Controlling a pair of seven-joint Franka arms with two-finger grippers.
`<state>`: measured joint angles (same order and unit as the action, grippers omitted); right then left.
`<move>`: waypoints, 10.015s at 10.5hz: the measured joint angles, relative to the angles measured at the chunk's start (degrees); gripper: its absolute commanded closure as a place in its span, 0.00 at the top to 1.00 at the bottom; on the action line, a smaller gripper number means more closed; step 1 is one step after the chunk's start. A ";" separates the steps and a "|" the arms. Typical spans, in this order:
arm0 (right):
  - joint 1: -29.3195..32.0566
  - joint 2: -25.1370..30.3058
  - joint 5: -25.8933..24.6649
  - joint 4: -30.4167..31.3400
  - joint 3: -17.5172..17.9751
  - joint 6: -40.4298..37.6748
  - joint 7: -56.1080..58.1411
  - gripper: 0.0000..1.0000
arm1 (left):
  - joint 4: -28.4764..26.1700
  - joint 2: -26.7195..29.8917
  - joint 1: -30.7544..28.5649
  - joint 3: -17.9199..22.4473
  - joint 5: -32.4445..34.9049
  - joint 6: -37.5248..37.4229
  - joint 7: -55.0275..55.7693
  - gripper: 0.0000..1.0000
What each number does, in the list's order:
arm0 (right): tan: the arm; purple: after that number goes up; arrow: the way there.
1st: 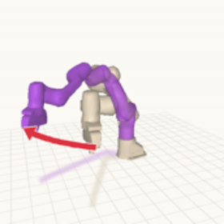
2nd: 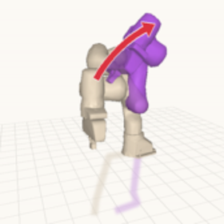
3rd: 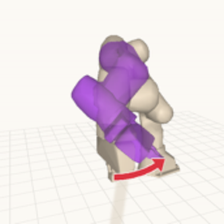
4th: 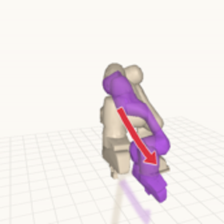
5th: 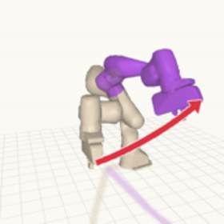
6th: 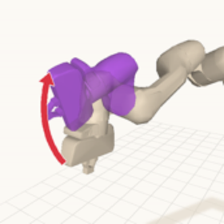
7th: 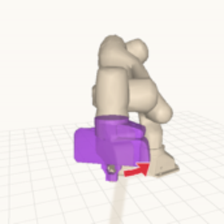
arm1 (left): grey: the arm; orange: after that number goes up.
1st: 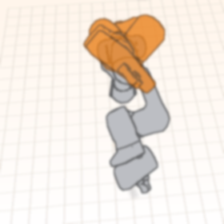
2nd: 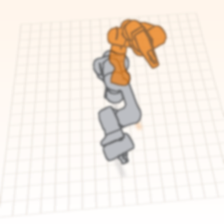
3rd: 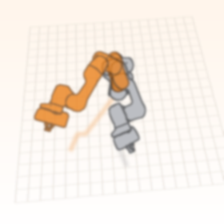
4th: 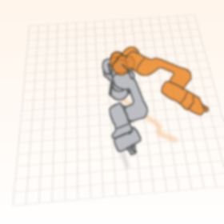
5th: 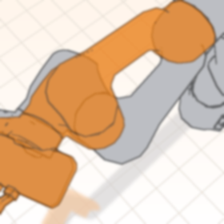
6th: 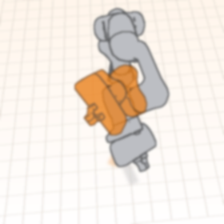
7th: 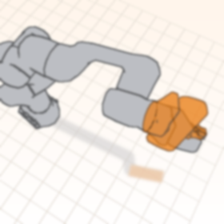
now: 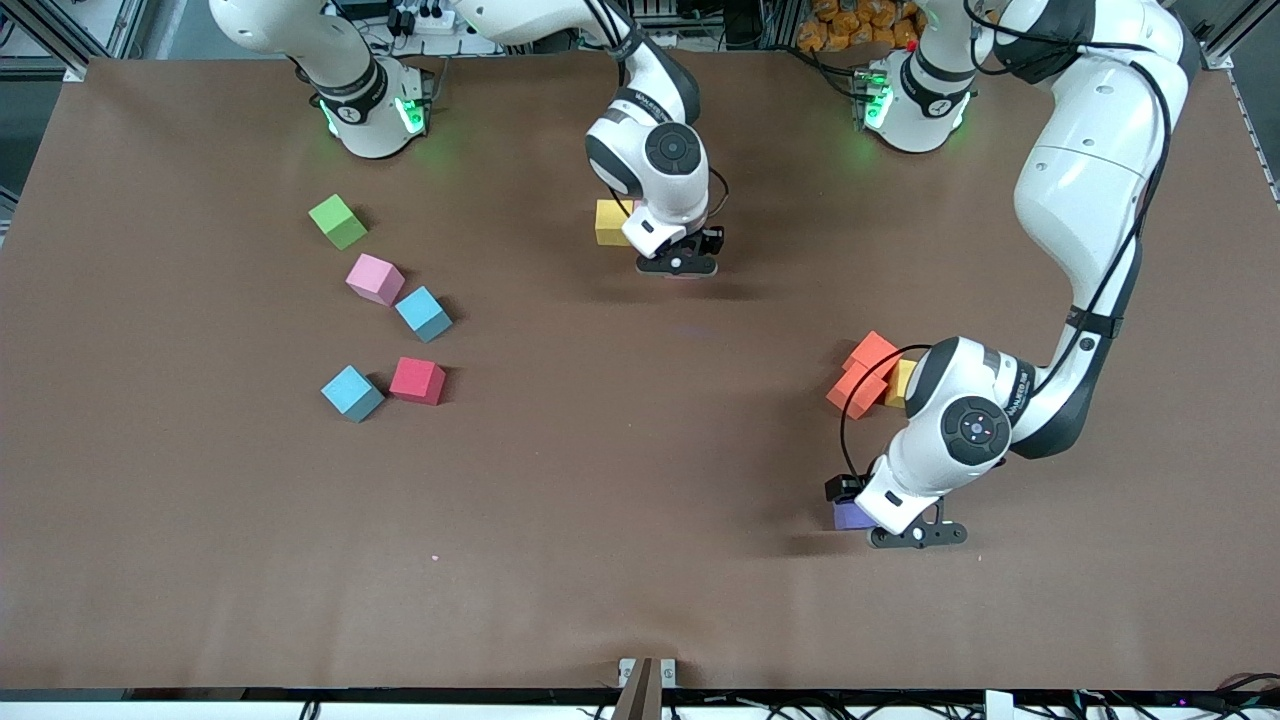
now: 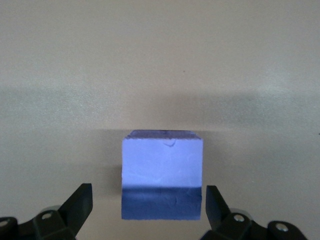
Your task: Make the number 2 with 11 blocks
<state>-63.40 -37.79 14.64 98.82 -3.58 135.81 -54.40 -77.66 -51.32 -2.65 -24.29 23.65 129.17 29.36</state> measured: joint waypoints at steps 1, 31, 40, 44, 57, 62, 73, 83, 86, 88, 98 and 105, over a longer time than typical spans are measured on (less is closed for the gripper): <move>-0.44 -0.20 0.00 0.00 0.02 -0.08 -0.08 1.00 | 0.04 -0.32 0.03 0.10 0.00 0.64 -0.02 1.00; 24.67 26.07 -10.19 36.70 -15.72 -2.03 78.49 1.00 | -40.39 16.85 11.27 -17.58 11.31 13.44 62.99 0.14; 25.18 24.07 -10.34 42.18 -15.54 8.85 78.99 1.00 | -43.19 16.90 11.50 -18.34 20.14 17.55 63.11 0.14; 25.18 23.75 -10.34 42.20 -15.54 9.23 78.99 0.50 | -44.54 16.81 11.67 -18.40 23.46 18.16 63.11 0.14; 22.55 27.21 -10.33 37.39 -14.11 3.45 78.97 0.55 | -45.02 17.25 10.87 -18.70 25.31 18.65 62.95 1.00; 14.94 26.99 -10.33 33.86 -13.88 3.02 79.29 0.55 | -42.13 19.81 -2.39 -25.33 25.31 18.71 62.21 1.00; -3.56 3.13 -10.34 5.14 -12.36 -7.04 83.60 0.55 | -40.68 16.74 -30.55 -29.18 24.77 18.77 13.96 1.00; -3.86 1.23 -9.57 2.12 -9.55 -7.11 84.28 0.56 | -36.52 13.62 -30.68 -29.58 15.64 4.96 -17.57 1.00; -3.86 0.74 -8.95 1.20 -9.51 -7.11 84.27 0.56 | -35.40 12.14 -30.38 -29.19 15.46 4.33 -24.52 1.00; -3.86 0.23 -8.77 0.58 -9.51 -7.11 84.26 0.56 | -35.11 10.93 -29.57 -28.53 15.46 4.29 -25.27 1.00; -3.84 -0.50 -7.42 -0.67 -9.52 -7.24 84.25 1.00 | -34.94 10.51 -23.82 -23.57 15.46 3.86 -23.34 1.00; -3.79 -0.07 -7.29 -1.88 -9.64 -11.79 84.28 1.00 | -36.34 10.67 -23.58 -23.45 15.71 3.71 -18.67 0.95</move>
<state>-67.19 -37.86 7.36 96.94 -13.22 124.02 29.88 -114.00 -40.65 -26.23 -47.74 39.35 132.89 10.68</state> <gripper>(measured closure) 0.000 0.000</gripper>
